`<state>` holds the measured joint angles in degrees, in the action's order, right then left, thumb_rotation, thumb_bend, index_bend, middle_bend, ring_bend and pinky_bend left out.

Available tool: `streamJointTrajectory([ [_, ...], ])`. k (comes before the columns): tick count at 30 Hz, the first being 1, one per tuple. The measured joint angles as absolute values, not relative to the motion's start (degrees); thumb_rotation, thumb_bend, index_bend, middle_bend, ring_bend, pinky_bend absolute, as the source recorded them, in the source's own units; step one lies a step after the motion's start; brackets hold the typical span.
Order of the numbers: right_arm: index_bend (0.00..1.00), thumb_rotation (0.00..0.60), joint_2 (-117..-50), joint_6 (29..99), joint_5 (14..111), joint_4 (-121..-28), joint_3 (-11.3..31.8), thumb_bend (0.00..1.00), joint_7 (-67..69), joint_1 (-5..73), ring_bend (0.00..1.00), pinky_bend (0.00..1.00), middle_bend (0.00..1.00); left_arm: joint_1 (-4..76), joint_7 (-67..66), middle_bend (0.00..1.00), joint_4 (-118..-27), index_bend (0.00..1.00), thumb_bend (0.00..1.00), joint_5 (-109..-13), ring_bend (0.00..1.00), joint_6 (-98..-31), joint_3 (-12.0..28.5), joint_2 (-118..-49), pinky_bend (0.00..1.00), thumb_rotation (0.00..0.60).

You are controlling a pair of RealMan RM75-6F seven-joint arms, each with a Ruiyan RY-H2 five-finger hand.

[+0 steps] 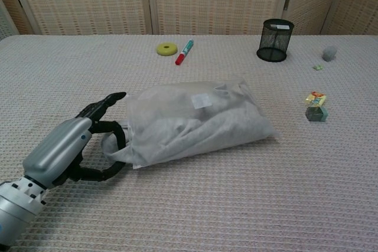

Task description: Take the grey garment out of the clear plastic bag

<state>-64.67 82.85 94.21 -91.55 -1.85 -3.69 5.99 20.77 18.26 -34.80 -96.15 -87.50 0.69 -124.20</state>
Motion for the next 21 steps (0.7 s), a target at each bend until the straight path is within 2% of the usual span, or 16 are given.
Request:
streamJointTrajectory([
  [8, 0.00, 0.600, -64.9, 82.6, 94.0, -91.7, -1.8, 0.10, -4.3, 6.0, 0.00, 0.00, 0.00, 21.4, 19.2, 0.06, -34.6, 0.71, 0.53, -96.1, 0.00, -88.4, 0.2, -125.0, 0.00, 0.600],
  [13, 0.00, 0.600, -66.4, 82.8, 94.2, -91.0, -1.4, 0.13, -4.6, 6.2, 0.00, 0.00, 0.00, 21.0, 19.2, 0.07, -35.3, 0.76, 0.56, -96.5, 0.00, -89.7, -0.6, -124.4, 0.00, 0.600],
  [15, 0.06, 0.600, -67.7, 82.7, 94.7, -90.0, -1.3, 0.14, -4.5, 6.6, 0.00, 0.00, 0.00, 20.6, 19.1, 0.08, -35.9, 0.76, 0.56, -96.8, 0.00, -90.3, -1.3, -123.9, 0.00, 0.600],
  [19, 0.27, 0.600, -72.1, 82.2, 96.0, -86.8, -1.2, 0.15, -2.2, 7.8, 0.00, 0.00, 0.00, 20.0, 18.4, 0.08, -36.7, 0.76, 0.56, -97.2, 0.00, -90.2, -2.4, -123.4, 0.00, 0.600],
  [21, 0.35, 0.600, -74.5, 82.1, 96.7, -85.0, -1.2, 0.16, -0.6, 8.4, 0.00, 0.00, 0.00, 19.9, 18.0, 0.08, -37.0, 0.76, 0.56, -97.3, 0.00, -90.0, -2.8, -123.3, 0.00, 0.600],
])
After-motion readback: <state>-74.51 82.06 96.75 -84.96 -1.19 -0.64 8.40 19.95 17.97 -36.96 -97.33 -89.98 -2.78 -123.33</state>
